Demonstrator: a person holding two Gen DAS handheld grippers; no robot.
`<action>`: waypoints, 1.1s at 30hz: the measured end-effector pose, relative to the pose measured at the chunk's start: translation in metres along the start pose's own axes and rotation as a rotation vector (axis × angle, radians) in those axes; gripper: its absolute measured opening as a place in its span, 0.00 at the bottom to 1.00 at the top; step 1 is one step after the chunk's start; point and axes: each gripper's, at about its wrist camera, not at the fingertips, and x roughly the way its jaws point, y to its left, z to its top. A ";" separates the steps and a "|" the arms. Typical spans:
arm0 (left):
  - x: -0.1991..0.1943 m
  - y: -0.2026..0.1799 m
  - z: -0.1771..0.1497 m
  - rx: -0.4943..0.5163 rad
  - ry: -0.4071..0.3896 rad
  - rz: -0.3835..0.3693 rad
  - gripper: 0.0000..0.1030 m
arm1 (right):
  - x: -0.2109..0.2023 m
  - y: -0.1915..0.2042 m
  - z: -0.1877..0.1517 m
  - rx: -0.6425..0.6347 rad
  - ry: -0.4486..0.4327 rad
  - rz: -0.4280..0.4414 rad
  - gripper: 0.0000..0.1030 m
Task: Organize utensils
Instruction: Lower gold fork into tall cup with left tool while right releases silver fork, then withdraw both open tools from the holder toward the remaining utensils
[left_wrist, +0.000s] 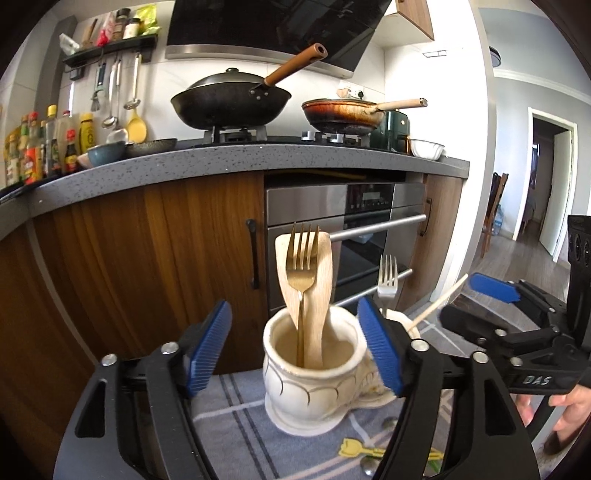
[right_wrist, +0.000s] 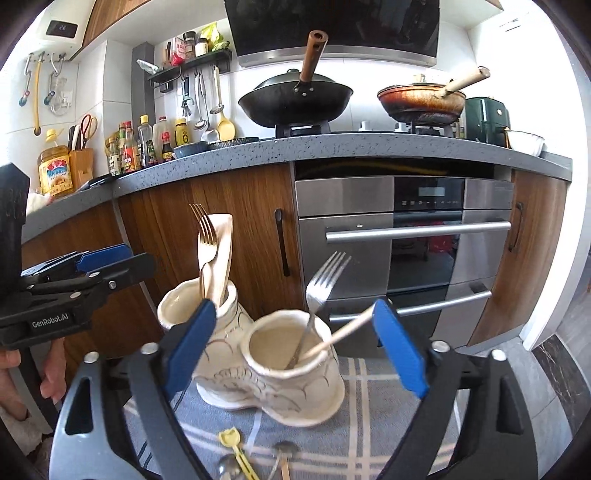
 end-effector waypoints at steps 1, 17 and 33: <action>-0.005 0.000 -0.002 -0.001 -0.001 0.004 0.76 | -0.006 -0.002 -0.002 0.005 -0.001 -0.002 0.91; -0.037 -0.027 -0.048 0.020 0.021 0.046 0.83 | -0.063 -0.021 -0.051 0.068 0.054 -0.057 0.95; -0.047 -0.062 -0.098 0.021 0.073 0.023 0.83 | -0.073 -0.024 -0.112 0.074 0.163 -0.091 0.95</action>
